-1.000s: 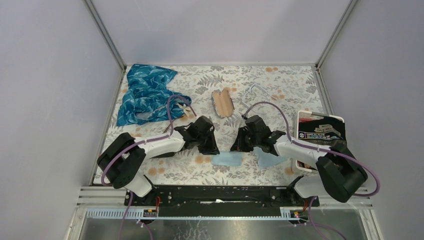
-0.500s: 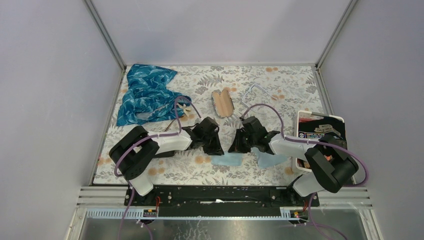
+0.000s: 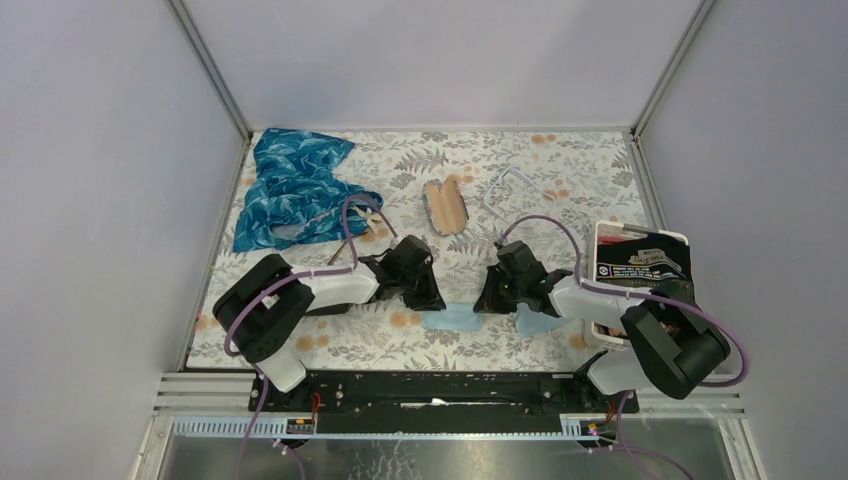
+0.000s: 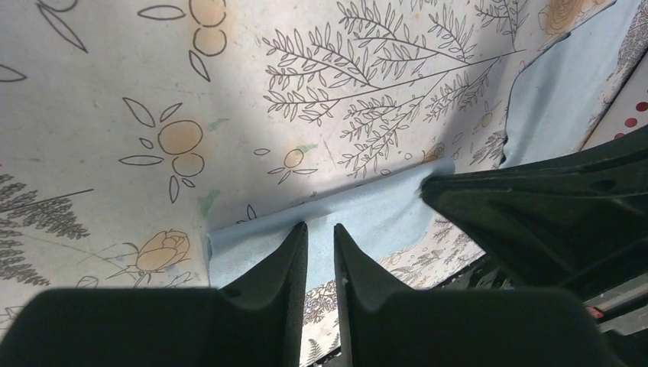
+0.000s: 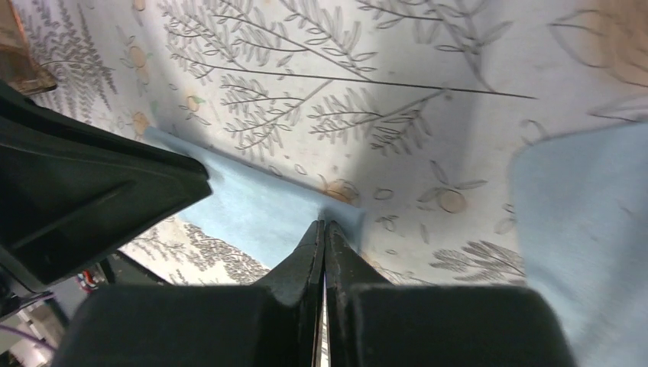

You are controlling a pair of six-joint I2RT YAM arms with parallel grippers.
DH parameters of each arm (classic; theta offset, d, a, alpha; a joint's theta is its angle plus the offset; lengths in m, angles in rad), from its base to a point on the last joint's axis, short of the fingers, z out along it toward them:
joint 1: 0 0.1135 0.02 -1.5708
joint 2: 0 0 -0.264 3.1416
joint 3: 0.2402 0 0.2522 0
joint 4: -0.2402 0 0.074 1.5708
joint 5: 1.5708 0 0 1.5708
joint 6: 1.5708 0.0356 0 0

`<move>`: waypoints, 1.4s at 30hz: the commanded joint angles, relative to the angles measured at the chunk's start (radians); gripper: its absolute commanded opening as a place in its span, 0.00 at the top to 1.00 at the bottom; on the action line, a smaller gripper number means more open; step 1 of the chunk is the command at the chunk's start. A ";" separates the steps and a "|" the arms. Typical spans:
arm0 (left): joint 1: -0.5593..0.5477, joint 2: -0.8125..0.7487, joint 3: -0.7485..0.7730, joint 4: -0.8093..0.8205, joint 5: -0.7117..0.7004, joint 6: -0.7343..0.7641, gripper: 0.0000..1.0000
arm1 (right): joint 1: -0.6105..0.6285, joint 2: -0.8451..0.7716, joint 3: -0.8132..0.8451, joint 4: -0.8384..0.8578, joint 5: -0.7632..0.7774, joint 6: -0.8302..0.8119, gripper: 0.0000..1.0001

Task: Organize the sunglasses
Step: Fold the glasses cleaning cloth at the center of the board, then adjust the sunglasses case at the center of the board.

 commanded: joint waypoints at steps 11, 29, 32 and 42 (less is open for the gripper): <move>0.013 -0.101 0.018 -0.138 -0.109 0.038 0.76 | -0.045 -0.172 0.042 -0.195 0.121 -0.096 0.98; 0.147 0.063 0.520 -0.373 -0.310 0.108 0.35 | -0.045 -0.259 0.131 -0.297 0.273 -0.154 0.80; 0.200 0.140 0.609 -0.396 -0.308 0.129 0.30 | -0.046 -0.284 0.125 -0.308 0.301 -0.155 0.74; 0.297 0.426 0.855 -0.441 -0.285 0.267 0.28 | -0.046 -0.332 0.119 -0.342 0.317 -0.148 0.72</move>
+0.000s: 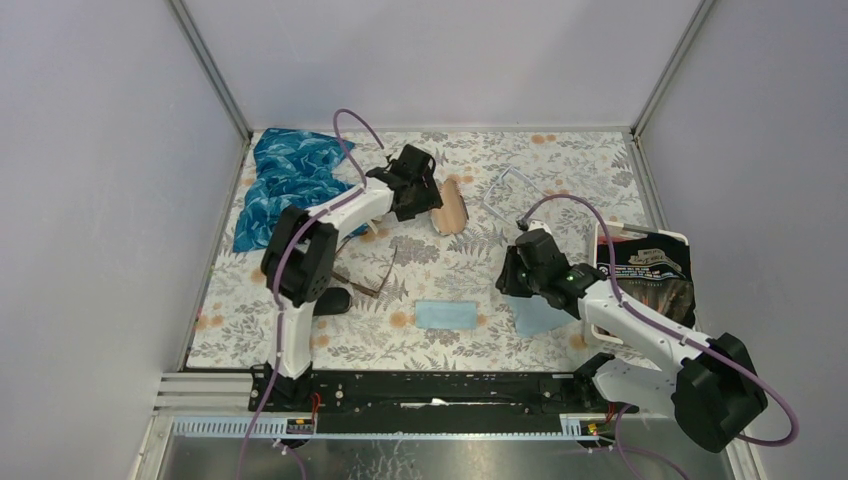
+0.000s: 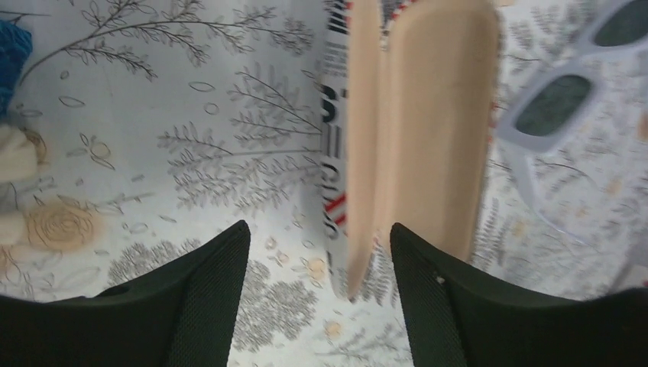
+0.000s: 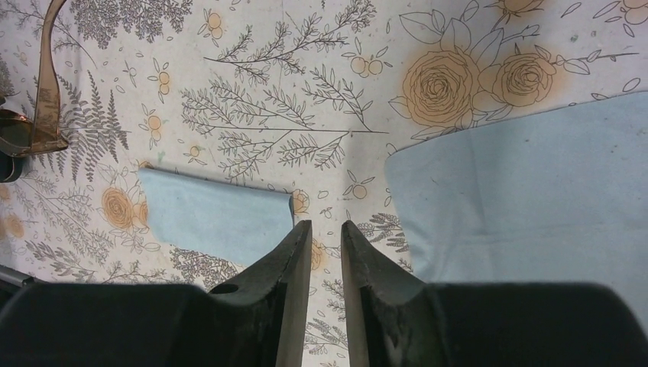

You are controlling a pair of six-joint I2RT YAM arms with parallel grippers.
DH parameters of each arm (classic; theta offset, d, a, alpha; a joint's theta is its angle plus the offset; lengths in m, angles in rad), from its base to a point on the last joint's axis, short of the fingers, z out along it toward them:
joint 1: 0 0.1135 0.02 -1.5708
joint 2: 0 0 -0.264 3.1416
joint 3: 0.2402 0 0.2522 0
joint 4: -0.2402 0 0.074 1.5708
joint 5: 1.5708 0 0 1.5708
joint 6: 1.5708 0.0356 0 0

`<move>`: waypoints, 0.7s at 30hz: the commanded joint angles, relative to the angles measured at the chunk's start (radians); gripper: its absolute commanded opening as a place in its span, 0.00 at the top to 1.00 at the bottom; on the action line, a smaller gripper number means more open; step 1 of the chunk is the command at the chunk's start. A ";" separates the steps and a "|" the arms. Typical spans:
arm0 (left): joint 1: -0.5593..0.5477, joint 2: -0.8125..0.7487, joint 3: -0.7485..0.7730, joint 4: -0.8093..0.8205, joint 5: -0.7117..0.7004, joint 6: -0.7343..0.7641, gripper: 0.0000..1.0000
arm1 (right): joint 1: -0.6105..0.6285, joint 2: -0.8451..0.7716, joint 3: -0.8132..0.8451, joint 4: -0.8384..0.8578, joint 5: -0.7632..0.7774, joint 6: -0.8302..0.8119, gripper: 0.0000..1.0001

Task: Organize the sunglasses
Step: Adjust the sunglasses case at the center of the board.

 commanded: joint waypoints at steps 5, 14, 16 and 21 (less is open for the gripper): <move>0.039 0.094 0.063 -0.029 0.057 0.084 0.41 | -0.004 -0.036 0.013 -0.030 0.036 -0.001 0.72; 0.043 0.072 -0.049 0.042 0.148 0.016 0.83 | -0.004 -0.031 0.013 -0.024 0.027 -0.001 0.72; 0.041 0.037 -0.102 0.070 0.163 -0.010 0.87 | -0.004 -0.028 0.008 -0.019 0.022 -0.001 0.72; 0.017 -0.066 -0.248 0.136 0.166 -0.093 0.90 | -0.004 -0.020 -0.002 -0.004 0.009 0.003 0.73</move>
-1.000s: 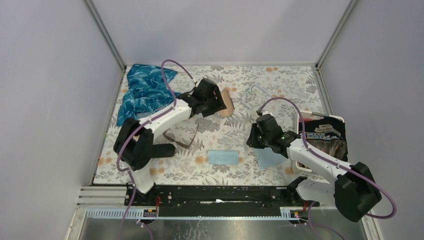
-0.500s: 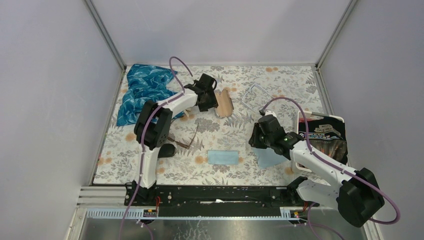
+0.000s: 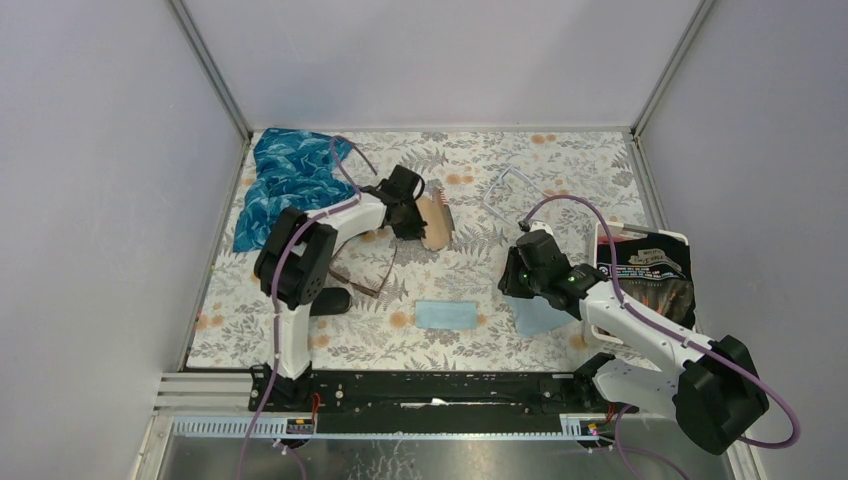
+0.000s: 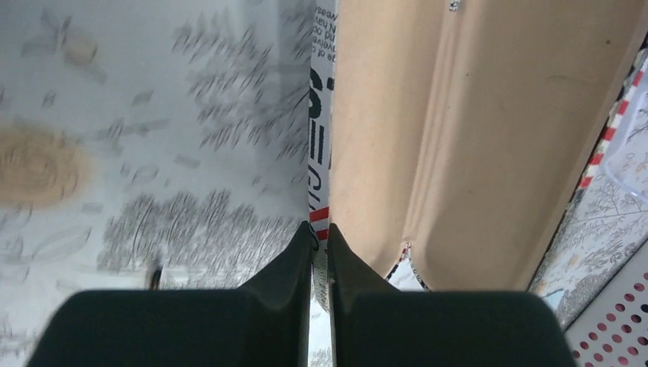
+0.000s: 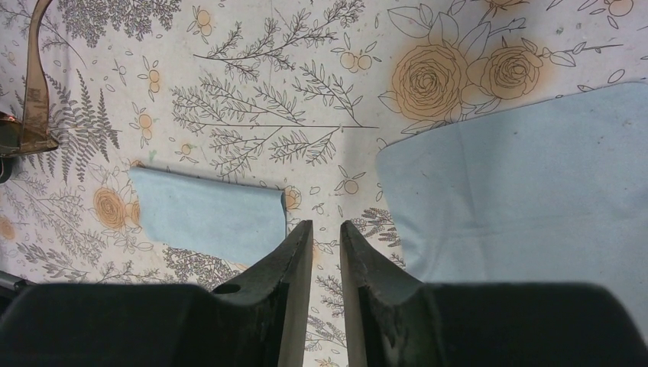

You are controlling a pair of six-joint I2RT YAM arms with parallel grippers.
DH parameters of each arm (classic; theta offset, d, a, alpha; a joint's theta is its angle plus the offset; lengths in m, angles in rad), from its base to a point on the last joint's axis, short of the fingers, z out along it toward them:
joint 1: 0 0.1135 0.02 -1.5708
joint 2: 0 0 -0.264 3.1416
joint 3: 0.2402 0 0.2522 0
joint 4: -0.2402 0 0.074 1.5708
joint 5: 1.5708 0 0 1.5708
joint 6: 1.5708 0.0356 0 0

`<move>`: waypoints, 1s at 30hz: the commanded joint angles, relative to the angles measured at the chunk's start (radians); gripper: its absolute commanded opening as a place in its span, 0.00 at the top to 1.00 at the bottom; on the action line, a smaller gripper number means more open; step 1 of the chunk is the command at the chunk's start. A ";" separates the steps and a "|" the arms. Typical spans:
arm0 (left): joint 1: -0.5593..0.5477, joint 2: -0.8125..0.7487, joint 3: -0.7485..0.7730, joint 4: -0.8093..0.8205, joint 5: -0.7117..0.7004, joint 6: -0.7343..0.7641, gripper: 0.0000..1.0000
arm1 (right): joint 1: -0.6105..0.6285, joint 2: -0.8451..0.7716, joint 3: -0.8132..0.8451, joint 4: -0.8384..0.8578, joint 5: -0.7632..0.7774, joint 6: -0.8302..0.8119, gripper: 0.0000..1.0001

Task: Organize the sunglasses
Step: Adjust the sunglasses case at the center of the board.

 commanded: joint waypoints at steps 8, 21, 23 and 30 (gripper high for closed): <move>-0.150 -0.198 -0.224 0.092 -0.003 -0.249 0.67 | -0.004 0.017 -0.006 0.048 -0.026 0.004 0.74; -0.124 -0.213 -0.031 -0.018 -0.004 -0.056 0.48 | -0.004 -0.001 -0.023 0.054 -0.030 0.009 0.74; -0.099 -0.162 0.045 -0.071 -0.007 -0.005 0.48 | -0.004 0.001 -0.021 0.052 -0.035 0.008 0.74; 0.012 -0.041 0.161 -0.105 -0.025 0.077 0.48 | -0.005 -0.038 -0.023 0.027 -0.021 0.008 0.74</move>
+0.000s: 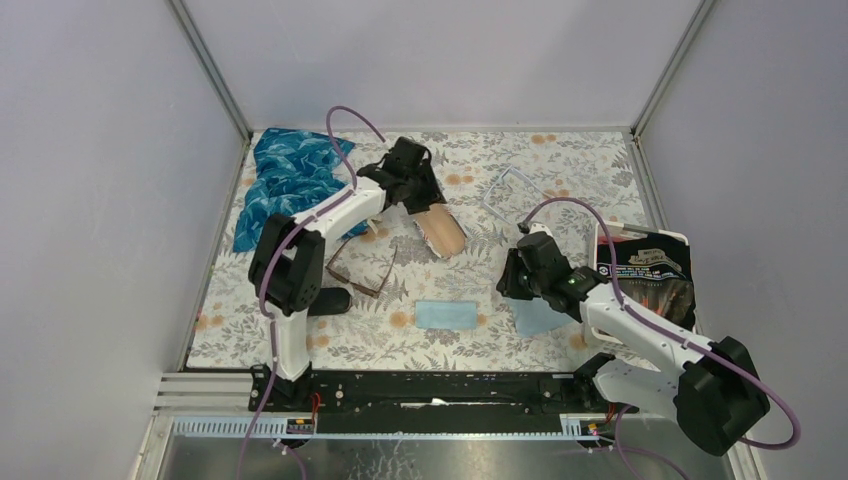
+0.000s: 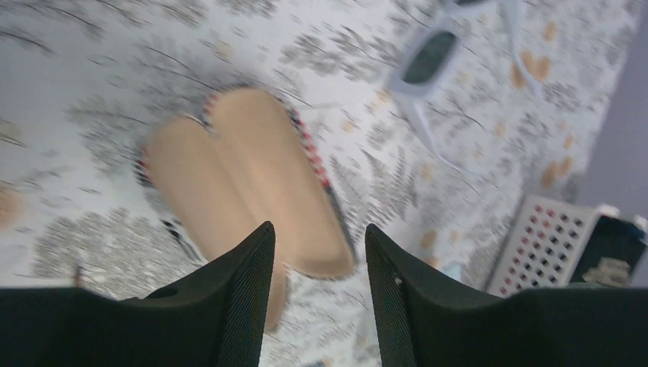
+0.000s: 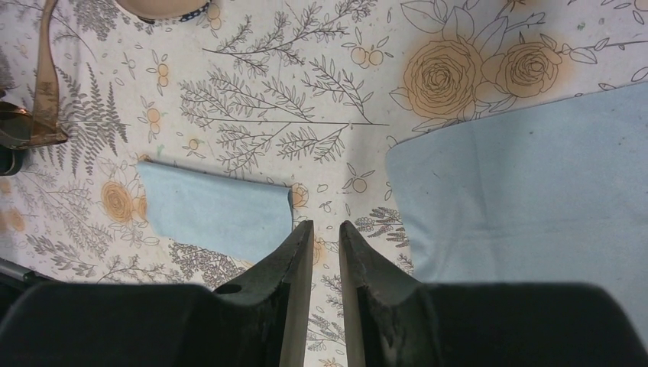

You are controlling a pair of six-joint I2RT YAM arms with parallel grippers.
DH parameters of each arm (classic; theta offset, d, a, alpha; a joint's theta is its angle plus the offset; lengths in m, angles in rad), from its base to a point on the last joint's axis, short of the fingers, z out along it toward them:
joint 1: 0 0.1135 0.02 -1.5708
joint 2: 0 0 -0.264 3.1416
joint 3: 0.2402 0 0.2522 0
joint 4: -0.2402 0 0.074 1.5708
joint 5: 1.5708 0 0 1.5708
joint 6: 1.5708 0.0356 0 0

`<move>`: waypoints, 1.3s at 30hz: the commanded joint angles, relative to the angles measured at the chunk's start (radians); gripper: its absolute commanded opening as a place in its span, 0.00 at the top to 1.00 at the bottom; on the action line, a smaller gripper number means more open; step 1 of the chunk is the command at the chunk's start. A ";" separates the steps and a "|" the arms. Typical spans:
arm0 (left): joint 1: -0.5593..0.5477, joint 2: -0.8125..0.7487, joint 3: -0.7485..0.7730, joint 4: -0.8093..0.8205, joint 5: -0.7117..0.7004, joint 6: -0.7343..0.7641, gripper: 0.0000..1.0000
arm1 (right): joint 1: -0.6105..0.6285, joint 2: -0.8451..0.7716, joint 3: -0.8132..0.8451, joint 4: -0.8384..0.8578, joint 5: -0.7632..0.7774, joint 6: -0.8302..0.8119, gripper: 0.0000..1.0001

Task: Organize the sunglasses
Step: Adjust the sunglasses case at the center of the board.

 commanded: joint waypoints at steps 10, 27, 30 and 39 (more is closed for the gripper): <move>0.088 0.165 0.070 -0.126 -0.045 0.129 0.50 | -0.004 -0.084 -0.029 -0.015 0.011 0.022 0.73; 0.058 0.000 -0.145 -0.033 0.035 0.066 0.56 | -0.004 -0.037 -0.009 0.015 -0.022 0.008 0.74; 0.045 -0.028 -0.141 -0.037 0.047 0.063 0.55 | -0.005 -0.032 -0.004 0.015 -0.026 0.007 0.73; -0.007 -0.236 -0.267 -0.015 -0.006 0.026 0.51 | -0.004 -0.030 -0.039 0.058 -0.100 0.049 0.72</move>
